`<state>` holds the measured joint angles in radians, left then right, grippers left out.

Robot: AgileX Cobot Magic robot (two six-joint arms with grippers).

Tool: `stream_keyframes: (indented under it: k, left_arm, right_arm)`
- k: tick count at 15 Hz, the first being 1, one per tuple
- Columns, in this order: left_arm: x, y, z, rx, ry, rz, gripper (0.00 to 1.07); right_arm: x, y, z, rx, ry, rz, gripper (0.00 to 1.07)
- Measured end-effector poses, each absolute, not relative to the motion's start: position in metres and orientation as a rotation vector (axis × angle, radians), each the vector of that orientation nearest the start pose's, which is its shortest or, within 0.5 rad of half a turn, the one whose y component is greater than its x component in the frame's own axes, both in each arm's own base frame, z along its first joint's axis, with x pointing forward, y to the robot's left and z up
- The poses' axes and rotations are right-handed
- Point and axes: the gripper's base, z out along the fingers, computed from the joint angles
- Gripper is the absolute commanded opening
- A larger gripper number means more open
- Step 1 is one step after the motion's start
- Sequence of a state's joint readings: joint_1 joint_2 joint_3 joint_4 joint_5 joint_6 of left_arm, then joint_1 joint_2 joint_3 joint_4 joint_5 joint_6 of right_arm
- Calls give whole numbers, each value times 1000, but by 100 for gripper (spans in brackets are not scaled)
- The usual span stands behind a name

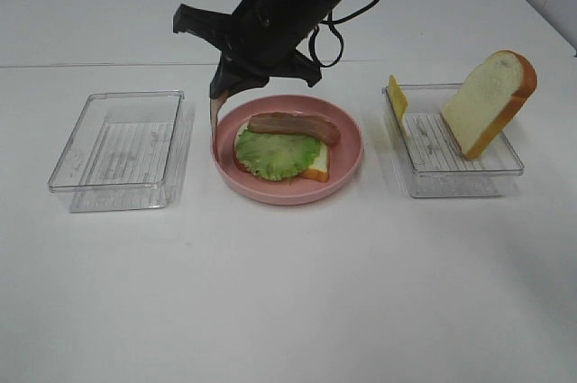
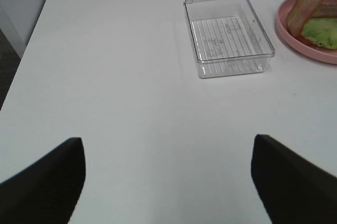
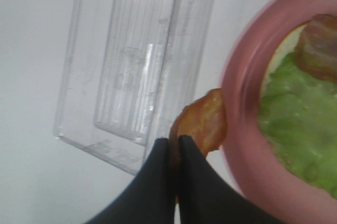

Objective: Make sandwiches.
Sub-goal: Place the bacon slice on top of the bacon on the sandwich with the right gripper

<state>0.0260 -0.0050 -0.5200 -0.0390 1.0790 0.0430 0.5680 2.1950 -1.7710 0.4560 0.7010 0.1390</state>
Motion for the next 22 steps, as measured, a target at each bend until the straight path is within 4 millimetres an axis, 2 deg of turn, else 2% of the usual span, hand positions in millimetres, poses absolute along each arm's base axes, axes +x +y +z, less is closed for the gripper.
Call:
stream_keyframes:
  k: [1, 4, 5, 7, 11, 16, 17, 18, 19, 20, 21, 22]
  left_arm:
    - [-9, -3, 281, 20, 2037, -3, 79]
    - [-9, -3, 281, 20, 2037, -3, 79]
    - [-9, -3, 281, 20, 2037, -3, 79]
    - [-9, -3, 281, 20, 2037, -3, 79]
    - [-9, -3, 281, 20, 2037, -3, 79]
    - [-9, -3, 281, 20, 2037, -3, 79]
    - [-9, -3, 281, 20, 2037, -3, 79]
    - [-9, -3, 281, 20, 2037, -3, 79]
    - [-9, -3, 281, 20, 2037, -3, 79]
    - [-9, -3, 281, 20, 2037, -3, 79]
    - [-9, -3, 281, 20, 2037, -3, 79]
    - [-9, -3, 281, 20, 2037, -3, 79]
  right_arm:
    - [401, 281, 183, -205, 2703, 653, 0]
    - [405, 273, 176, -227, 2701, 495, 0]
    - [408, 266, 175, -249, 2692, 378, 0]
    - [409, 264, 172, -263, 2692, 338, 0]
    - [410, 260, 154, -313, 2740, 238, 0]
    - [413, 254, 154, -334, 2710, 130, 2]
    - [413, 254, 154, -333, 2710, 129, 11]
    - [413, 254, 154, -342, 2711, 126, 42]
    - [413, 254, 154, -346, 2714, 122, 54]
    - [412, 253, 153, -358, 2721, 113, 81]
    - [411, 252, 151, -363, 2738, 100, 96]
    - [410, 251, 153, -395, 2753, 81, 98]
